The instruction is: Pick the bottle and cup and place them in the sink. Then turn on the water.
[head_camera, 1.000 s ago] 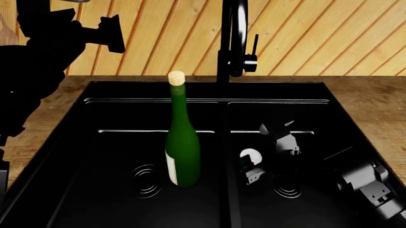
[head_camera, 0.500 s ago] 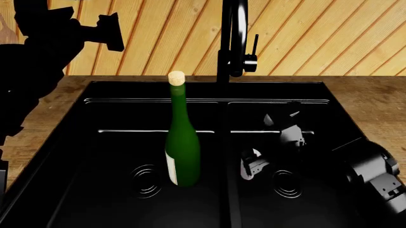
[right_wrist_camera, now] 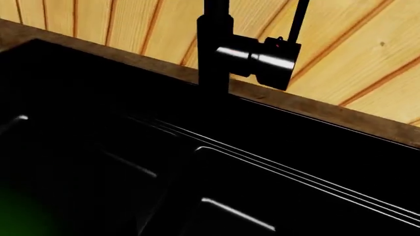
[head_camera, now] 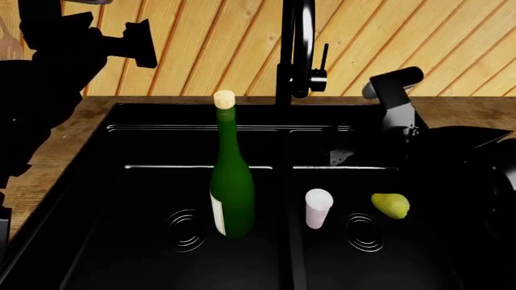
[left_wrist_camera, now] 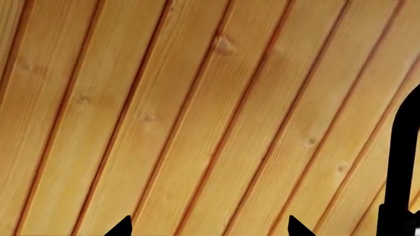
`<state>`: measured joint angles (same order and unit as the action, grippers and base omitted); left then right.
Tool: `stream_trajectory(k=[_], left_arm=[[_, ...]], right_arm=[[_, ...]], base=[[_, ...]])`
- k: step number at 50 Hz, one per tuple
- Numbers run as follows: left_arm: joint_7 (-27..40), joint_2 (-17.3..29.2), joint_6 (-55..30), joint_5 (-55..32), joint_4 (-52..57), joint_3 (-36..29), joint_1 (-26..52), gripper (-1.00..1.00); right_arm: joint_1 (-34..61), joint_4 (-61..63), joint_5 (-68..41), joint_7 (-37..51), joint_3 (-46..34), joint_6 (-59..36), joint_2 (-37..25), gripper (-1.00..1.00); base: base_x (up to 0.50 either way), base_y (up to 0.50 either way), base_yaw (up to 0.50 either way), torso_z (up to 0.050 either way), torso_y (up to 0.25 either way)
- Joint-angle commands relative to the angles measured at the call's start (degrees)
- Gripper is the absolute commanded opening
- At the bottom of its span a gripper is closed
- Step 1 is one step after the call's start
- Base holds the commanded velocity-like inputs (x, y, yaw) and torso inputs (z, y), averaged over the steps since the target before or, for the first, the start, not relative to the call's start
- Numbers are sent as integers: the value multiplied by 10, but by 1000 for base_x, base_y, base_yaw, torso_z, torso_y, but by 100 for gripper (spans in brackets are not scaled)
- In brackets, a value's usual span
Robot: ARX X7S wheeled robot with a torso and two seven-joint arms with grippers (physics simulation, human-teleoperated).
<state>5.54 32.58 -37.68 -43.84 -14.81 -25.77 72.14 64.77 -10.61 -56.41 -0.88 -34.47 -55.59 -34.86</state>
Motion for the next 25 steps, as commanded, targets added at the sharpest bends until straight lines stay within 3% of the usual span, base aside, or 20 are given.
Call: stream_trajectory(k=[1,18,25], left_arm=[[8,-1,4,5,-2,0,0,100],[6,-6,6,7,-6,-2,5,100],[4,-7,8,8,-9,-4,4,100]], right_arm=[[46,-6,16,19,16,17,8,100],[83,-36,87,41,7,81,20,100],[114,-91,130,12,-14,133,48,100]], base=[[0,0,0,0,0],[0,0,0,0,0],[0,0,0,0,0]])
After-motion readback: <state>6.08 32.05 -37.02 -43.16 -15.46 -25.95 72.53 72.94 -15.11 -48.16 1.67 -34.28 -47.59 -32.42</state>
